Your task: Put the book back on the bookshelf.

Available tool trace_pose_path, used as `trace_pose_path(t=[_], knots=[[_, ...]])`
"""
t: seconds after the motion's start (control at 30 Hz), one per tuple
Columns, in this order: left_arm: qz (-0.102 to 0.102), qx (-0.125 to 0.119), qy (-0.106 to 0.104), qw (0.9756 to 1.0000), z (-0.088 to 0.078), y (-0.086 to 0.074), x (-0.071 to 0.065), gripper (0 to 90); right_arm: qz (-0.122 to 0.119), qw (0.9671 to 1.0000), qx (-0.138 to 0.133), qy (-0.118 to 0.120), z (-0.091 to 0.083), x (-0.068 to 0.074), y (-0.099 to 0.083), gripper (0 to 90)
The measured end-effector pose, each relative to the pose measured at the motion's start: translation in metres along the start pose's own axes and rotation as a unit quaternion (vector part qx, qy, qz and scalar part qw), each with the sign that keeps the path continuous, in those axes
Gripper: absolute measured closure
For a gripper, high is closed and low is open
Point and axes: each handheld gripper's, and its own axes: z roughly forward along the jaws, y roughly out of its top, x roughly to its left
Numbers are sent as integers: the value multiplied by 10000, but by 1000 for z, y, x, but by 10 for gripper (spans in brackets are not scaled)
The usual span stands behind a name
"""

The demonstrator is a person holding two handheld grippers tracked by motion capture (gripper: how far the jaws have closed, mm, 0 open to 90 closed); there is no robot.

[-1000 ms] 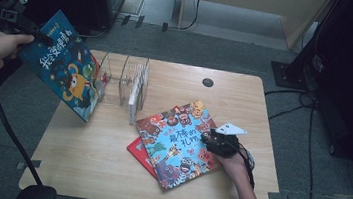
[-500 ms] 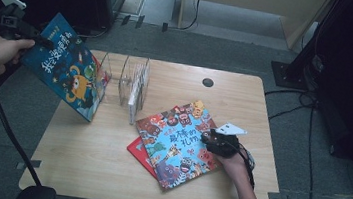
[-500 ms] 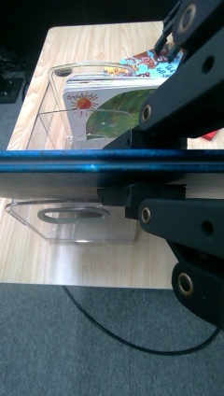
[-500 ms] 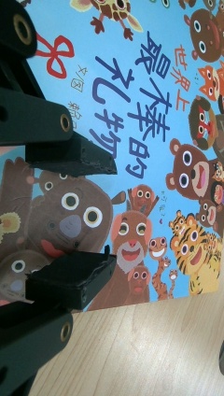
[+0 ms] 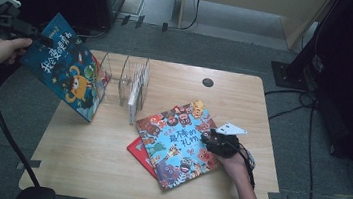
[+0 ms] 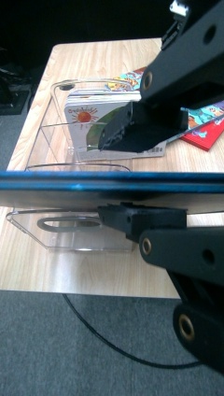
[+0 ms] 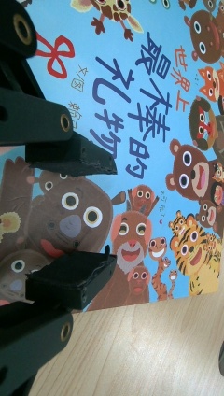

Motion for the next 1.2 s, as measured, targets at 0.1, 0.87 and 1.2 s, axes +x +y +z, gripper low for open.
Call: trace_pose_path(t=[0.1, 0.87, 1.2], knots=[[58, -7, -2, 10000, -3, -5, -2, 569, 2, 10000, -2, -1, 0, 0, 0, 497], [24, -318, -89, 9995, -25, -78, 3, 478, 122, 9999, 15, 99, -3, -7, 5, 522], [60, -322, -202, 9993, -18, -118, 4, 469, 220, 9997, -36, 82, -6, -11, 9, 524]])
